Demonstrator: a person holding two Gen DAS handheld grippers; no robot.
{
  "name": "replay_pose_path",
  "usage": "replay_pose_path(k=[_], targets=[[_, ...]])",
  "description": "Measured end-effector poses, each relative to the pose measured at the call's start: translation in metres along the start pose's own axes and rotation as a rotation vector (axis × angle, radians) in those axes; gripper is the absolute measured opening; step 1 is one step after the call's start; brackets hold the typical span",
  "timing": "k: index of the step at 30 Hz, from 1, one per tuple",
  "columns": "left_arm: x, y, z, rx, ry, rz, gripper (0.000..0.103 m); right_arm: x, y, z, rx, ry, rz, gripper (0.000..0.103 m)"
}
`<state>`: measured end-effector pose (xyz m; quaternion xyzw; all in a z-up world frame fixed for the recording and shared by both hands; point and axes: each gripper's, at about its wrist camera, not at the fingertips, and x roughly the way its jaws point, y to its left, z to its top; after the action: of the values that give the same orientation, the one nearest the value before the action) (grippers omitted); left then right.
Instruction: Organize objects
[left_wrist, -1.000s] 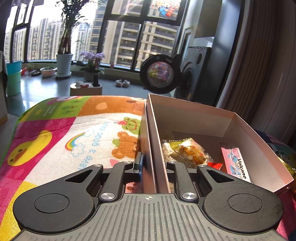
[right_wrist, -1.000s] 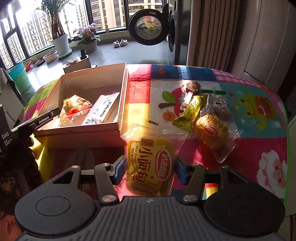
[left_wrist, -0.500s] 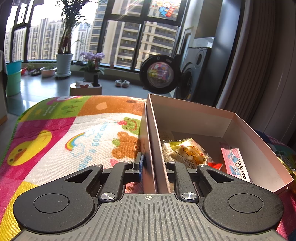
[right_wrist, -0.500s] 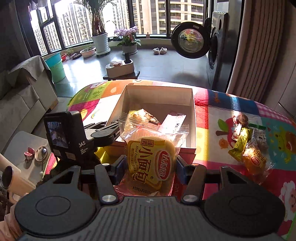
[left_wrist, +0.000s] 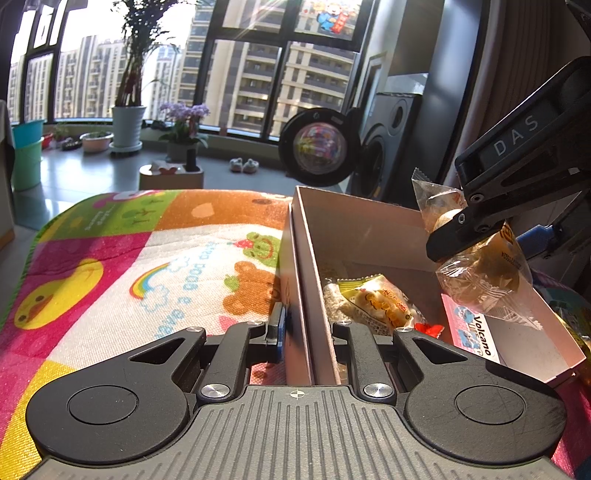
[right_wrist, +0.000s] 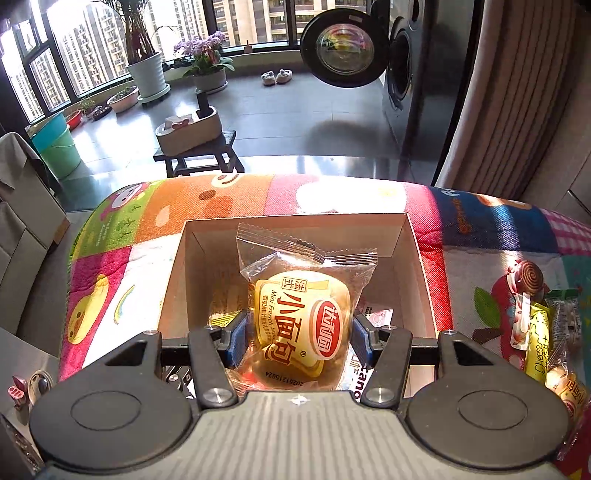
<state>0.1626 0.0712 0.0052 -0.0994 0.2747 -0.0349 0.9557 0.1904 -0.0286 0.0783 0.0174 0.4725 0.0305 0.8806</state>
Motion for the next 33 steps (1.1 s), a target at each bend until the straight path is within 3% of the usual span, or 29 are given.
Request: replay_pose_path(k=[3,5,13,19,27,33], targets=[[0.0,0.0,0.0,-0.001,0.0,0.0,0.017,0.02,0.0,0.005,-0.01,0.003,-0.018,0.056],[0.0,0.0,0.0,-0.001,0.0,0.0,0.017,0.024,-0.003,0.007,0.004,-0.002,-0.015,0.062],[0.0,0.0,-0.001,-0.001,0.0,-0.001,0.017,-0.011,-0.031,-0.002,0.016,-0.056,0.008,0.073],[0.0,0.0,0.0,-0.001,0.0,-0.001,0.016,-0.048,-0.087,-0.038,0.02,-0.117,-0.102,0.077],[0.0,0.0,0.0,0.0,0.0,0.0,0.016,-0.093,-0.192,-0.104,0.217,-0.205,-0.261,0.088],[0.0,0.0,0.0,-0.001,0.0,-0.001,0.016,-0.09,-0.242,-0.161,0.345,-0.2,-0.305,0.093]])
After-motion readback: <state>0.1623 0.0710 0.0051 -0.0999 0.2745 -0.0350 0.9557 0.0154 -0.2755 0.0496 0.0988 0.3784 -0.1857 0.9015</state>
